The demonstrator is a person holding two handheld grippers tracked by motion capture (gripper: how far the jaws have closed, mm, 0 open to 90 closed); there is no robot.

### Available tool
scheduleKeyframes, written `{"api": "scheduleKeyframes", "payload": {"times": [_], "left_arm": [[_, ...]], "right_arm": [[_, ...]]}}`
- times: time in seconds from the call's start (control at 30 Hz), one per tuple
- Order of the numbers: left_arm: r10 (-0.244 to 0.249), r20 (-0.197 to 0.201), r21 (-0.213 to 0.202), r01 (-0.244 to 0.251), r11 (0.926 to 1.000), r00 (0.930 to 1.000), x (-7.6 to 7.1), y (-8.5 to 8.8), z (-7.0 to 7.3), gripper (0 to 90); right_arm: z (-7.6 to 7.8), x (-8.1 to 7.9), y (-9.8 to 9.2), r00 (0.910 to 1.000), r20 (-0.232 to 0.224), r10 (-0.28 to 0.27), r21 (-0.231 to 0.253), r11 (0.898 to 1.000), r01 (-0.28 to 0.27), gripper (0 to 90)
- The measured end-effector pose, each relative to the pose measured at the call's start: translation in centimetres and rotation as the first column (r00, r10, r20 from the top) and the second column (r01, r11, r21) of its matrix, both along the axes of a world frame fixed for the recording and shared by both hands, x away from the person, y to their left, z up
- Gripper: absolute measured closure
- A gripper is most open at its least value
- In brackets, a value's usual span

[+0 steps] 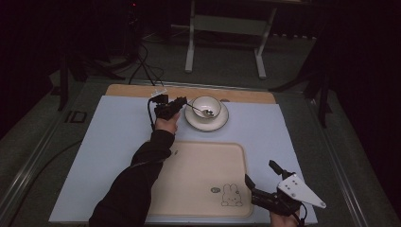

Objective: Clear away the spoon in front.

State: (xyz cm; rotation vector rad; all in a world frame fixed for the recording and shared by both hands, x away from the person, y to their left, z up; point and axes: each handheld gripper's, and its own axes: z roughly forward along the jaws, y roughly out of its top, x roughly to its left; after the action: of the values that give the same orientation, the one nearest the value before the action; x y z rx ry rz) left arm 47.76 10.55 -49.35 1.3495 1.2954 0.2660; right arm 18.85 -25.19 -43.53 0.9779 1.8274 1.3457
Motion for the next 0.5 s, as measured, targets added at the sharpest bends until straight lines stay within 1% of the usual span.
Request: {"api": "scheduleKeyframes", "payload": {"times": [0.17, 0.2, 0.27, 0.33, 0.37, 0.4, 0.5], "left_arm": [[-0.008, 0.016, -0.017, 0.008, 0.9998, 0.9998, -0.14, 0.01, 0.29, 82.7], [-0.01, 0.02, -0.017, 0.01, 0.9998, 0.9998, -0.18, -0.02, 0.36, 83.2], [-0.024, 0.025, -0.026, 0.025, 0.9994, 0.9994, -0.19, -0.12, 0.47, 86.1], [-0.024, 0.025, -0.026, 0.025, 0.9994, 0.9994, -0.19, -0.12, 0.47, 86.1], [-0.042, 0.033, -0.032, 0.043, 0.9986, 0.9986, -0.17, -0.24, 0.6, 86.1], [-0.049, 0.039, -0.035, 0.05, 0.9981, 0.998, -0.22, -0.34, 0.73, 88.1], [-0.052, 0.048, -0.03, 0.054, 0.9981, 0.9975, -0.29, -0.42, 0.87, 88.5]], "right_arm": [[-0.02, 0.03, -0.02, 1.0, -0.001, -0.001, 0.0, 1.0, 0.001, 11.4], [-0.02, 0.03, -0.01, 1.0, -0.001, -0.001, 0.0, 1.0, 0.001, 11.4], [-0.02, 0.03, 0.0, 1.0, -0.001, -0.001, -0.001, 1.0, 0.001, 11.4], [-0.03, 0.04, 0.0, 1.0, -0.001, 0.0, 0.0, 1.0, 0.0, 11.4], [-0.03, 0.04, 0.0, 1.0, -0.001, 0.0, 0.0, 1.0, 0.0, 11.4], [-0.04, 0.05, -0.03, 1.0, -0.001, 0.0, 0.0, 1.0, 0.0, 11.4], [-0.03, 0.04, -0.04, 1.0, -0.001, -0.001, 0.001, 1.0, 0.001, 11.4]]}}
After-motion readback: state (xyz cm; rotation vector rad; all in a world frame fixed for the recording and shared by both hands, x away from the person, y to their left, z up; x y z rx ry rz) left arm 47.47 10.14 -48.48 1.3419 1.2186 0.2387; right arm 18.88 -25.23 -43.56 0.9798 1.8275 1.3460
